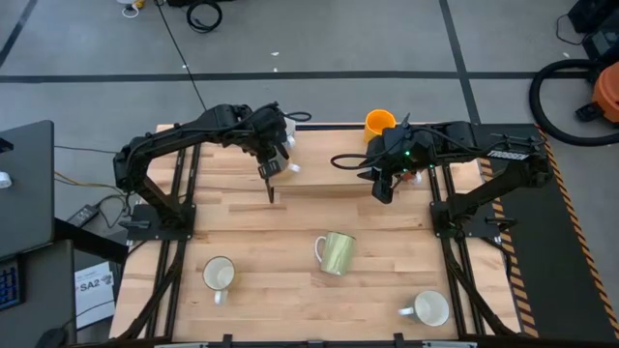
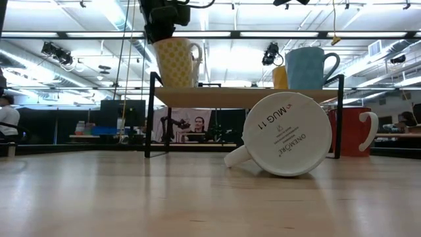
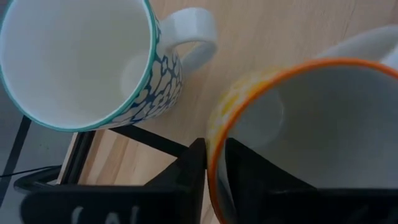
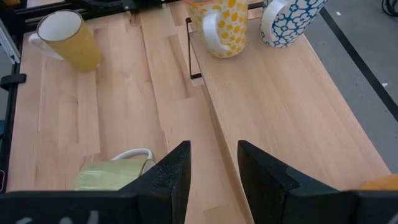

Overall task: Place coffee mugs
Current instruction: Put the yellow patterned mug on the shelf

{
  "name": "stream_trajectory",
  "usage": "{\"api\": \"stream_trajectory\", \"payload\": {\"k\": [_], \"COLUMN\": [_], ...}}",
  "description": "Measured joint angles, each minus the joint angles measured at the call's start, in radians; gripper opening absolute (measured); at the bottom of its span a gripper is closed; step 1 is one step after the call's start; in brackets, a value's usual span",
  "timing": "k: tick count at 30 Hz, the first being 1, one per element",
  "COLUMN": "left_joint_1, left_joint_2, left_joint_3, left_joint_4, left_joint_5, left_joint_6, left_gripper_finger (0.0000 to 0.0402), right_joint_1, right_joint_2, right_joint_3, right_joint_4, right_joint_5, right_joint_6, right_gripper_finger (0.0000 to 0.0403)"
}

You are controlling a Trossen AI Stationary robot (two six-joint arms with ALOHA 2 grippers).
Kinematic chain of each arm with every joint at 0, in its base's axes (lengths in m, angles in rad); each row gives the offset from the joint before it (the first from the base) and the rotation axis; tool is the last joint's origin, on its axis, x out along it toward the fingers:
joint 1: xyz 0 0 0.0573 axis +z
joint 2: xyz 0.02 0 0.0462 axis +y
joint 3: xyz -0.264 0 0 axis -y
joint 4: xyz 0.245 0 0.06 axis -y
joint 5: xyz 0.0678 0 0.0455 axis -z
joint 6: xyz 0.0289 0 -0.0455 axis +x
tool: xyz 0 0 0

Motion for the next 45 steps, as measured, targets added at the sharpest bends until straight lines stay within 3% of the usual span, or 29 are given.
{"api": "stream_trajectory", "payload": {"k": [7,45], "left_joint_1": [0.000,0.001], "left_joint_2": [0.000,-0.001], "left_joint_3": [0.000,0.051], "left_joint_4": [0.013,0.022], "left_joint_5": [-0.001,-0.002], "left_joint_6": [0.000,-0.002], "left_gripper_finger": [0.0090,0.0091], "right_joint_1": [0.000,0.000], "right_joint_2": [0.000,0.000], "right_joint_3": [0.000,0.000], "right_joint_4": [0.000,0.000], "right_joint_5": [0.000,0.000], "right_joint_6": [0.000,0.000], "right_gripper_finger": [0.0137,0.0137]}}
